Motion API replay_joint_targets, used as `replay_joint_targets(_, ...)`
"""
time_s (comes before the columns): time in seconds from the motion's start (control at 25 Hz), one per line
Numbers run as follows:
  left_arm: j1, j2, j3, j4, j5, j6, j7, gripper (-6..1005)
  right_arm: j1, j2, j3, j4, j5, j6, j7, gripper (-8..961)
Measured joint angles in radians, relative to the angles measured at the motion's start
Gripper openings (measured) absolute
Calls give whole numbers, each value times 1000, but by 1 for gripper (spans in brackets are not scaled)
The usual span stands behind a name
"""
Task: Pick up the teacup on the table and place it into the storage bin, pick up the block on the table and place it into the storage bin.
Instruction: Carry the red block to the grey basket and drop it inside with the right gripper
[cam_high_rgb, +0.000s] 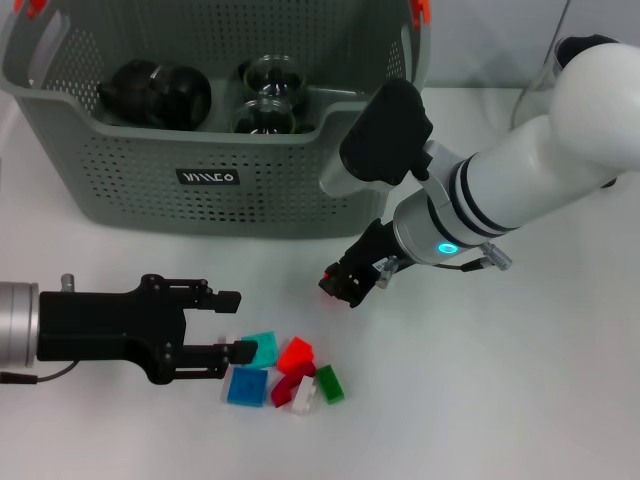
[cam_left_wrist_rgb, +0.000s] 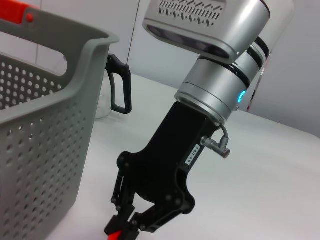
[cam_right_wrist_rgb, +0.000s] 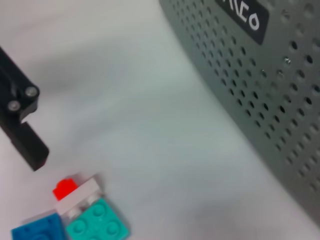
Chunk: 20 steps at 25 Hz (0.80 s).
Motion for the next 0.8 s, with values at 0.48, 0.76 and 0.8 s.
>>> replay_joint_targets(0.48, 9, 8, -83, 6, 0, 20, -6, 661, -105, -11, 205, -219, -1, -258, -64, 124)
replay_joint_targets(0.76, 29, 8, -121, 8, 0, 22, -2, 661, -100, -3, 413, -431, 17, -501, -81, 124)
replay_joint_targets(0.8, 29, 8, -121, 8, 0, 22, -2, 661, -83, -3, 449, -462, 28, -528, -81, 124)
